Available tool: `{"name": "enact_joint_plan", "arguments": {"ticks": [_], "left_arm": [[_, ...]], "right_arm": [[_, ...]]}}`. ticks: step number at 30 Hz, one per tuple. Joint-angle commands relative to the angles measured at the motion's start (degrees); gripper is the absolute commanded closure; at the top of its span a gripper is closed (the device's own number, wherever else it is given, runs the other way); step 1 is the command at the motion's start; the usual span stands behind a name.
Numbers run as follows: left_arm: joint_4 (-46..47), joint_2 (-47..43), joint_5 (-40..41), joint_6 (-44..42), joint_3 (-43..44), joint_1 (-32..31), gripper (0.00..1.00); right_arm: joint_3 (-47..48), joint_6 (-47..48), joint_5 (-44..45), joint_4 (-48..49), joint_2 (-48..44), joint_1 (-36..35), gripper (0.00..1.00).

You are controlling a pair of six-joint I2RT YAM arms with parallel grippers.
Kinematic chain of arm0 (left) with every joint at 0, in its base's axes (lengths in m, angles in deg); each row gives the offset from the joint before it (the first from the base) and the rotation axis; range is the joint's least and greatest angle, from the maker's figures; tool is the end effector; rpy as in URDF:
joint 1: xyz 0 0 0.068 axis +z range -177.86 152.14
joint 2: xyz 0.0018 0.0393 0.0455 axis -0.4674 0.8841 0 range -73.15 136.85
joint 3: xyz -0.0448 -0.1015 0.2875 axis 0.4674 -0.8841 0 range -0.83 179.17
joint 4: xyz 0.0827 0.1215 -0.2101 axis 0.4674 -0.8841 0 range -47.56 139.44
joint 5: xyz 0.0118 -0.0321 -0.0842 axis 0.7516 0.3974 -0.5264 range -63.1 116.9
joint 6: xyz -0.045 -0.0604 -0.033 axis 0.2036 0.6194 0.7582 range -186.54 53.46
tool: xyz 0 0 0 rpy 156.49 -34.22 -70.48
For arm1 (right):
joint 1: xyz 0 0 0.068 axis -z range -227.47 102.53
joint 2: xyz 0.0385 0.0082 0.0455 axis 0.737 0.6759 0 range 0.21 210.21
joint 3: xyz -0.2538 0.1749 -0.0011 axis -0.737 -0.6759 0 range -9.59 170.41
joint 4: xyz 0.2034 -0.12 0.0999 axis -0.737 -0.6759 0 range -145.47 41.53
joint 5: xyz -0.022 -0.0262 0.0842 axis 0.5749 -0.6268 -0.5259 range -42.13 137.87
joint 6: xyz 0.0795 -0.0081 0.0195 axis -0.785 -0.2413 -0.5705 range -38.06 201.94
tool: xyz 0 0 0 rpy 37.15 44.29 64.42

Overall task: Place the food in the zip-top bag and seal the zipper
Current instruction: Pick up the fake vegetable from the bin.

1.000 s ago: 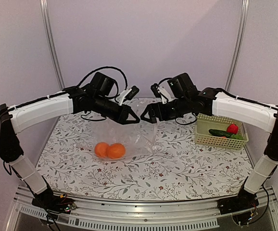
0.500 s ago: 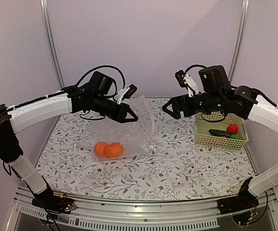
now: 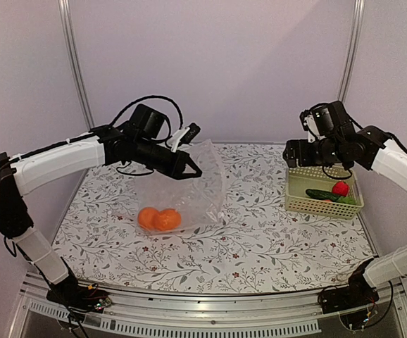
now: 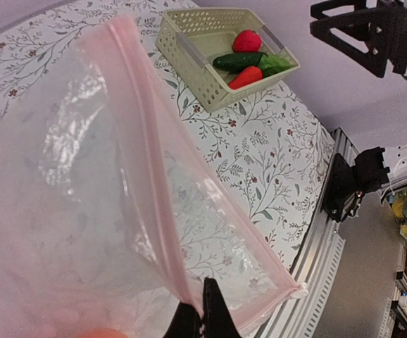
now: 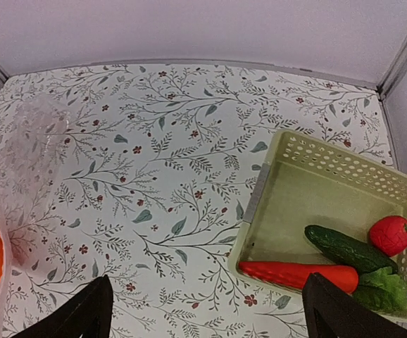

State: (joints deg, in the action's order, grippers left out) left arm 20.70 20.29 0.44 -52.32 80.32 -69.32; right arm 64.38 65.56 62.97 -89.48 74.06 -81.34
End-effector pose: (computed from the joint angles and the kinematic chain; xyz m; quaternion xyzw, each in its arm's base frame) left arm 0.2705 -0.2815 0.3302 0.3007 0.8387 -0.3726 0.2595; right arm 0.2463 0.1428 0.3689 -0.0831 0.8995 0.0667 0.4237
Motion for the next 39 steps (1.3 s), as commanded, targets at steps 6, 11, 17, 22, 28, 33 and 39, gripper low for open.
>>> {"name": "enact_joint_plan", "arguments": {"ticks": [6,11,17,22,28,33,39], "left_arm": [[-0.46,-1.94,0.44,0.04,-0.20,0.49,1.00],[-0.49,-2.09,0.52,0.02,-0.14,0.49,1.00],[-0.49,-2.22,0.43,0.02,-0.06,0.49,1.00],[-0.54,-2.25,0.23,0.12,-0.11,0.41,1.00],[-0.51,-2.45,0.35,0.03,-0.10,0.41,1.00],[-0.54,-2.56,0.43,0.04,-0.11,0.41,1.00],[-0.54,-2.24,0.23,0.02,-0.11,0.41,1.00]], "right_arm": [[-5.32,-4.41,2.93,-4.77,1.36,13.84,0.07],[-5.93,-3.95,3.92,-4.51,5.21,20.37,0.08],[-6.89,-3.13,1.19,-1.56,10.46,27.87,0.08],[-7.24,-3.17,-2.24,1.61,13.65,32.25,0.08],[-5.85,-2.99,-2.31,3.95,19.98,36.99,0.11],[-5.14,-3.55,-0.82,5.14,24.28,39.37,0.11],[-3.57,-2.85,0.47,6.23,27.26,39.88,0.12]]}}
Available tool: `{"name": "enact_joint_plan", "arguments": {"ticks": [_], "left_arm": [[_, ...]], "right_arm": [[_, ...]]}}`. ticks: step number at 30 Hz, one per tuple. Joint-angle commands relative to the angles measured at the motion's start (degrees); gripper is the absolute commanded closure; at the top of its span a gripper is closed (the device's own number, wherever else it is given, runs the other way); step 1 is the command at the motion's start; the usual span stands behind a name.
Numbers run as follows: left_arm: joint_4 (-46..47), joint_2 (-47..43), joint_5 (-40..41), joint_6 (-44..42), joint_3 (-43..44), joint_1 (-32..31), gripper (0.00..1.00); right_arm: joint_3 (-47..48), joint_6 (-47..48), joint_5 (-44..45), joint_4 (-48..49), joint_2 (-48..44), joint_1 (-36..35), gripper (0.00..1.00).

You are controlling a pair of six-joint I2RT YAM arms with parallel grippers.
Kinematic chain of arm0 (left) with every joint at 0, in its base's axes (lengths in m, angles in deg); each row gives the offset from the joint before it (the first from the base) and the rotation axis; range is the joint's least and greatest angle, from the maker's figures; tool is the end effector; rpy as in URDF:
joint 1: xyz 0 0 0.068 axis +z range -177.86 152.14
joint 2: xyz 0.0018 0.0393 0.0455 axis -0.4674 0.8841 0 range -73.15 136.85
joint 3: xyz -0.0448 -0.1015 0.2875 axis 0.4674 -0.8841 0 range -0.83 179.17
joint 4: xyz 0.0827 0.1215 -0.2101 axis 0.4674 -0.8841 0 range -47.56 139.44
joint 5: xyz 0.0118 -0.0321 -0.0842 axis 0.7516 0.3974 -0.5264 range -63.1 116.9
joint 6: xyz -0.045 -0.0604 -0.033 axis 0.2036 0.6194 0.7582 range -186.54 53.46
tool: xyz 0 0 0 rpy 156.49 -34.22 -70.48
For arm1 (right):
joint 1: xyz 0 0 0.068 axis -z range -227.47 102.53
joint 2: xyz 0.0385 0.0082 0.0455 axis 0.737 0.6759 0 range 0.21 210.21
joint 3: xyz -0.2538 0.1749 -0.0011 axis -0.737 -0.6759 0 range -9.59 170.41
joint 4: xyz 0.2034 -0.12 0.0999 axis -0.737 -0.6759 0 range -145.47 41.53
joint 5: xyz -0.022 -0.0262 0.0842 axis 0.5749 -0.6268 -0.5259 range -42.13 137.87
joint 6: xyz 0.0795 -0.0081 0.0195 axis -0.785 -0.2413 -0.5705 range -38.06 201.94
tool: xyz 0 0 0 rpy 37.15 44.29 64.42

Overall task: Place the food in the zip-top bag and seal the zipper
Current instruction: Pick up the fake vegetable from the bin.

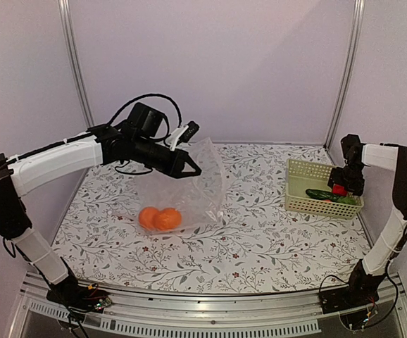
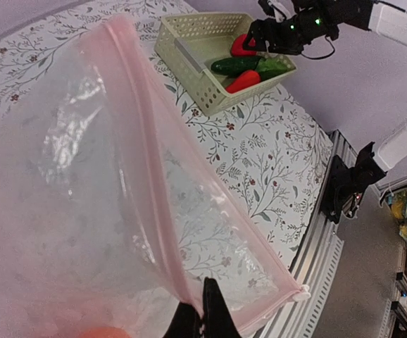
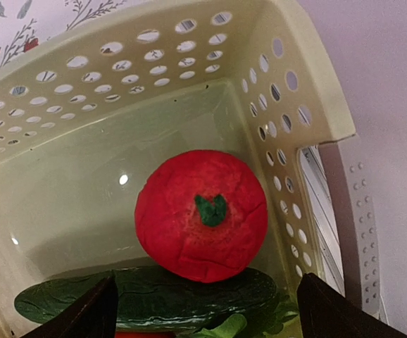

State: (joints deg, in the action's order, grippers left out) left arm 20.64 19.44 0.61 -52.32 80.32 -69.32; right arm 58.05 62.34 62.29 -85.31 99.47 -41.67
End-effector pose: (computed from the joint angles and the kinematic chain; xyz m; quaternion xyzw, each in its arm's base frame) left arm 0.2681 -0.2792 0.3355 0.3009 0.8361 -0.3737 0.2659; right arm 0.3528 -0.0538 0.2022 0.2372 0.9456 -0.1001 0.1989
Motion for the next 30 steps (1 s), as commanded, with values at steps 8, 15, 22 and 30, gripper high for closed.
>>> {"name": "enact_joint_plan", "arguments": {"ticks": [8,15,22,30], "left_arm": [[-0.47,-1.14,0.00,0.11,-0.11,0.41,1.00],[-0.45,-0.99,-0.07,0.13,-0.11,0.41,1.00],[-0.47,-0.80,-0.29,0.11,-0.09,0.40,1.00],[-0.47,-0.64,-0.44,0.20,-0.02,0.41,1.00]], "right_arm": [[6.10,1.40,2.76,2.50,6.45,0.53,0.15],[6.54,1.14,2.80,3.19,8.58,0.70,0.17],[6.47,1.05,0.14,4.22,10.18,0.70,0.23],[6.41,1.64,1.05,4.15,9.81,0.68,0.32]]}}
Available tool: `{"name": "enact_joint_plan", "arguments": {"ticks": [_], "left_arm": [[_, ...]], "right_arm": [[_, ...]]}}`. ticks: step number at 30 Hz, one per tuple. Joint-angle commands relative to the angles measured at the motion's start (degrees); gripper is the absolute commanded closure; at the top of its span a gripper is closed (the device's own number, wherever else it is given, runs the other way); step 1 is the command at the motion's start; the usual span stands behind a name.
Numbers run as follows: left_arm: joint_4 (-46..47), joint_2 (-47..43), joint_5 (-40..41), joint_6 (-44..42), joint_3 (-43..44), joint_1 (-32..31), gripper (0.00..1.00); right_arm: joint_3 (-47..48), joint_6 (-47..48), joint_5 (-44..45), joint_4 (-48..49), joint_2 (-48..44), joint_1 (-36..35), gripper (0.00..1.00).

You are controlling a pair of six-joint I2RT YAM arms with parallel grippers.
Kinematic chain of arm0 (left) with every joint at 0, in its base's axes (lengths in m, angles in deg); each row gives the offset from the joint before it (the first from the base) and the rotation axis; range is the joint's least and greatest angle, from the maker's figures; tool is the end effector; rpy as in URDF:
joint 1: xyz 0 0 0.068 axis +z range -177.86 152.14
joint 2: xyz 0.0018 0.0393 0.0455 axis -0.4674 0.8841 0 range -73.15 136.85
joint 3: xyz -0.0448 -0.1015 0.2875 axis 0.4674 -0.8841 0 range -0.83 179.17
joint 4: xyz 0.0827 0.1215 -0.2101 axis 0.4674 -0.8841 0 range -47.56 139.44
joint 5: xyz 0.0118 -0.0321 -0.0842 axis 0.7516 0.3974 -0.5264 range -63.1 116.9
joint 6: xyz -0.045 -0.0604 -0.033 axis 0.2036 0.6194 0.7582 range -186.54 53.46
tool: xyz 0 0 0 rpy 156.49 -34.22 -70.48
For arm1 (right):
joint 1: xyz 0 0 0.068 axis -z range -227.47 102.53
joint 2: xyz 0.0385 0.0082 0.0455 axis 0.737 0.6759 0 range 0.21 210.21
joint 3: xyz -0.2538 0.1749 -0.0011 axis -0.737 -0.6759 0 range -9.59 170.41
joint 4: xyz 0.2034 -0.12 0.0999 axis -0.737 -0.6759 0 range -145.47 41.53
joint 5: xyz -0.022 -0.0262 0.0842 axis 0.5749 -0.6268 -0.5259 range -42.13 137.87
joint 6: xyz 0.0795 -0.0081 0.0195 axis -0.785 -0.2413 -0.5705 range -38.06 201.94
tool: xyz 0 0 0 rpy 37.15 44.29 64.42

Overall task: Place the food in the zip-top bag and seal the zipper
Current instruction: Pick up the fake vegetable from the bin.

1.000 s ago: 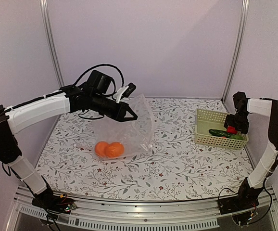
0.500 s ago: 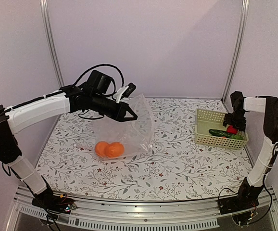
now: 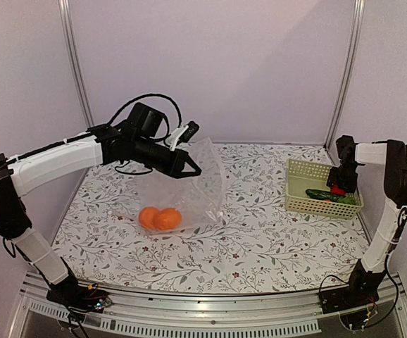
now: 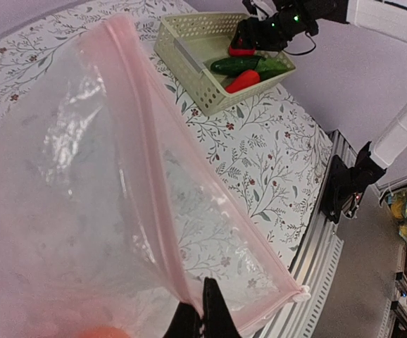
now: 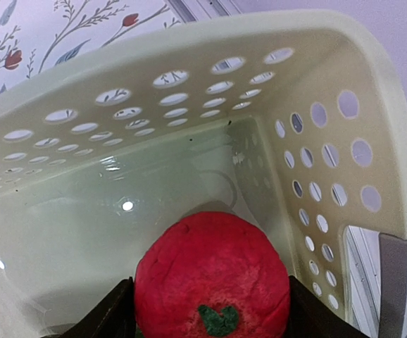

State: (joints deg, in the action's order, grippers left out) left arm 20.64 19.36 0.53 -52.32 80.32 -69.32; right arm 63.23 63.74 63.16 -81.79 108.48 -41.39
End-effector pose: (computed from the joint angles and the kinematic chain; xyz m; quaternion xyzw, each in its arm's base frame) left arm 0.2678 -0.2790 0.3361 0.3013 0.8356 -0.3745 0.2662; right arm 0.3917 -0.0607 0.1754 0.2289 0.9472 -0.1107 0.1954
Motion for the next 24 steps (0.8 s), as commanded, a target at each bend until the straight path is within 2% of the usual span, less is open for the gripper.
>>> {"name": "enact_joint_plan", "arguments": {"ticks": [1,12,24], "left_arm": [[-0.46,-0.53,-0.35,0.20,-0.04,0.41,1.00],[-0.47,-0.55,-0.44,0.27,-0.04,0.41,1.00],[-0.43,-0.58,-0.61,0.28,-0.02,0.35,1.00]], "right_arm": [[1.19,0.31,0.18,0.63,0.74,0.41,0.33],[0.58,0.83,0.05,0.66,-1.80,0.42,0.37],[-2.39,1.97,-1.20,0.76,-9.64,0.42,0.38]]}}
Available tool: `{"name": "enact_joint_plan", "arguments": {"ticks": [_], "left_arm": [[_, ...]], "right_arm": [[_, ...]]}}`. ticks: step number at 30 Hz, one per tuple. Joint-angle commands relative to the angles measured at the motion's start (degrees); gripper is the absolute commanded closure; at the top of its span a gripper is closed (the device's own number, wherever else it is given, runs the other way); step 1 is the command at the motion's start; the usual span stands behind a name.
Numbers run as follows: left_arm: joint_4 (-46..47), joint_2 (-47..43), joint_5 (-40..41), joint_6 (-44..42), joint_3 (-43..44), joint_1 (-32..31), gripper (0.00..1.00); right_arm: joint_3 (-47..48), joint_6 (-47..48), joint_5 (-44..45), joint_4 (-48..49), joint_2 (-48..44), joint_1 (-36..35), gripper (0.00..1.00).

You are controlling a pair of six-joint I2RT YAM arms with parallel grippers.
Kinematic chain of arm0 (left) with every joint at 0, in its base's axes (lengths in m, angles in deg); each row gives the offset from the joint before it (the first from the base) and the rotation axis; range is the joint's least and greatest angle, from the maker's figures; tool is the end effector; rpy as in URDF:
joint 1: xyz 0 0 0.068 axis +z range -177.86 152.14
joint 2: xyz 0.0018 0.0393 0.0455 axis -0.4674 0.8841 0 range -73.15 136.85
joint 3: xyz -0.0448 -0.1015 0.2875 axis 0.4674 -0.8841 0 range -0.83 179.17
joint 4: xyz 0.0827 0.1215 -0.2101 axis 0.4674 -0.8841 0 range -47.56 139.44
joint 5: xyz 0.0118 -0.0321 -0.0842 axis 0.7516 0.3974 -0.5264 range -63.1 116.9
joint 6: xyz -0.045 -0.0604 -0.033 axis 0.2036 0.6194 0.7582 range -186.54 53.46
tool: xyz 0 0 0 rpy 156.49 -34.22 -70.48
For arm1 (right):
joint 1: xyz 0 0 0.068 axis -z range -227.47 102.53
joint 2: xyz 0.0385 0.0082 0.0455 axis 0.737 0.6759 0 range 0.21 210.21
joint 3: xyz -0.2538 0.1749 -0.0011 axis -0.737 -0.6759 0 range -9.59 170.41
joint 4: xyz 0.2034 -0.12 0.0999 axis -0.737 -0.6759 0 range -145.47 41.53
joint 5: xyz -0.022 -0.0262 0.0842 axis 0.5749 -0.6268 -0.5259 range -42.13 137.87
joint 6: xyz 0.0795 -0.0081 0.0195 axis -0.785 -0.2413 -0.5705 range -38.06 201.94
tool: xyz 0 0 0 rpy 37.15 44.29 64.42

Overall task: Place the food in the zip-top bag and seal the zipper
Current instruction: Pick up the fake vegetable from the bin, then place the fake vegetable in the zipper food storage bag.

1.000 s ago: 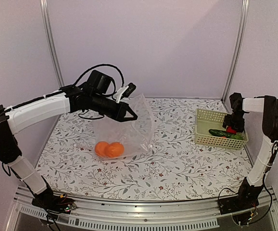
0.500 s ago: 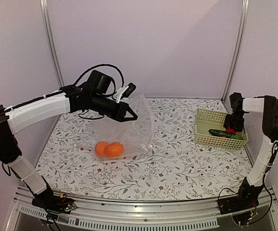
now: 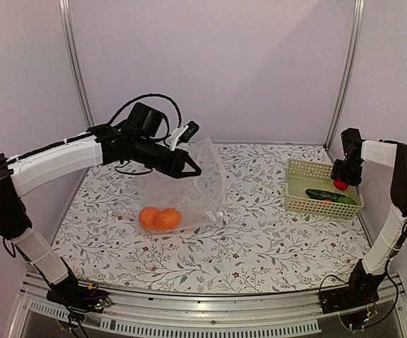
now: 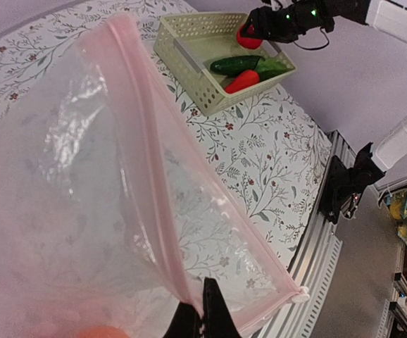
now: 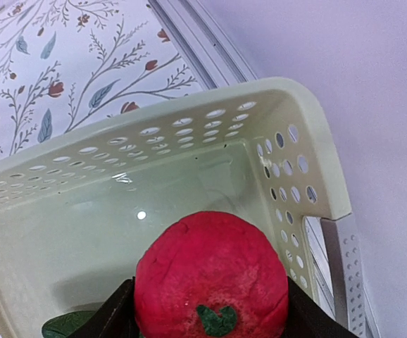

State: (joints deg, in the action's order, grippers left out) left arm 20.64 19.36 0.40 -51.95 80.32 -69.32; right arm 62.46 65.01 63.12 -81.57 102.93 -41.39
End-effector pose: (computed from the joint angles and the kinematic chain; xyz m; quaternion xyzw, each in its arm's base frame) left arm 0.2677 -0.2791 0.3361 0.2990 0.8362 -0.3762 0.2644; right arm 0.3819 -0.0596 0.2076 0.2221 0.9399 -0.1074 0.2361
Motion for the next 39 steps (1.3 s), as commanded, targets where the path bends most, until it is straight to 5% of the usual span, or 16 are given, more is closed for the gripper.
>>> {"name": "enact_joint_plan", "arguments": {"ticks": [1,13,20,29,39], "left_arm": [[-0.44,-0.58,-0.48,-0.09,-0.02,0.28,1.00],[-0.38,-0.49,-0.48,0.00,-0.11,0.24,1.00],[-0.38,-0.36,-0.65,0.07,-0.11,-0.03,1.00],[-0.18,-0.31,-1.10,0.18,-0.11,-0.25,1.00],[-0.20,-0.44,-0.84,0.16,-0.11,-0.73,1.00]], "right_arm": [[-2.04,0.87,-1.49,0.58,-5.01,0.42,0.38],[-7.66,2.40,-12.53,-1.30,-22.22,0.33,0.40],[-9.34,1.59,-26.84,-2.87,-32.58,-1.31,0.40],[-4.90,1.97,-39.78,-2.91,-37.43,-18.97,0.39],[1.63,2.94,-45.09,1.39,-31.94,-38.35,0.39]]}}
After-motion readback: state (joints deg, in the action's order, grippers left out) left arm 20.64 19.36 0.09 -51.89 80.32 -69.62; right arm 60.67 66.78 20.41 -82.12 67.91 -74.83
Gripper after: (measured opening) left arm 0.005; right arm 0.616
